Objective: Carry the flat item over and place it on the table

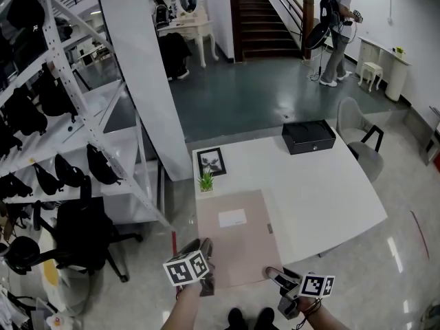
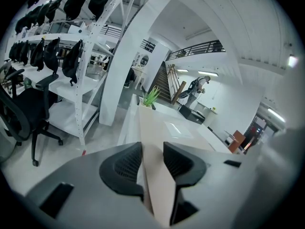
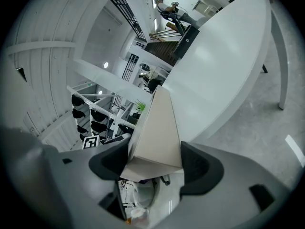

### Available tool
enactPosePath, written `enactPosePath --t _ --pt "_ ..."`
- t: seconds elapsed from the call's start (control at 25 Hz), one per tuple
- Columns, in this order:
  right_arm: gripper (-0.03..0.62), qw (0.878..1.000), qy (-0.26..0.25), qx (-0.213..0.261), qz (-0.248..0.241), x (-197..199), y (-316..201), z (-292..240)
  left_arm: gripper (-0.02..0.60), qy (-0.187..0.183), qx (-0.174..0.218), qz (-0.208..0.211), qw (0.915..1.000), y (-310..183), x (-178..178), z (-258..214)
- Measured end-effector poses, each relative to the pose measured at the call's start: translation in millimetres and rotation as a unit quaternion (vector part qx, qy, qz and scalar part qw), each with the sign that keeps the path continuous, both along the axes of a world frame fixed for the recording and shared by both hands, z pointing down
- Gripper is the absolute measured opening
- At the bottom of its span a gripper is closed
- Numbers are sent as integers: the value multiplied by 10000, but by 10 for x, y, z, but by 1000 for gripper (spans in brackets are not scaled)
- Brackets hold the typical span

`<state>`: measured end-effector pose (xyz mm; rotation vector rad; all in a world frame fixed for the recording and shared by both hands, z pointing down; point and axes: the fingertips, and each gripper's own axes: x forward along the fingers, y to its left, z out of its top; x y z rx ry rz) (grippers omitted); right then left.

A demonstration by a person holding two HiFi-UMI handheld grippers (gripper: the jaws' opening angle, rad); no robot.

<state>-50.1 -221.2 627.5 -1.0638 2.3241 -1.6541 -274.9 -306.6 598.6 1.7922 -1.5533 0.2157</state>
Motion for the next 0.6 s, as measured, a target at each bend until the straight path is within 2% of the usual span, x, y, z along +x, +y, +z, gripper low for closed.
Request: enactPosePath --t 0.6 --pt "351 9998 213 0 -5 -8 18 35 144 -24 -4 -114 9999 23 5 5"
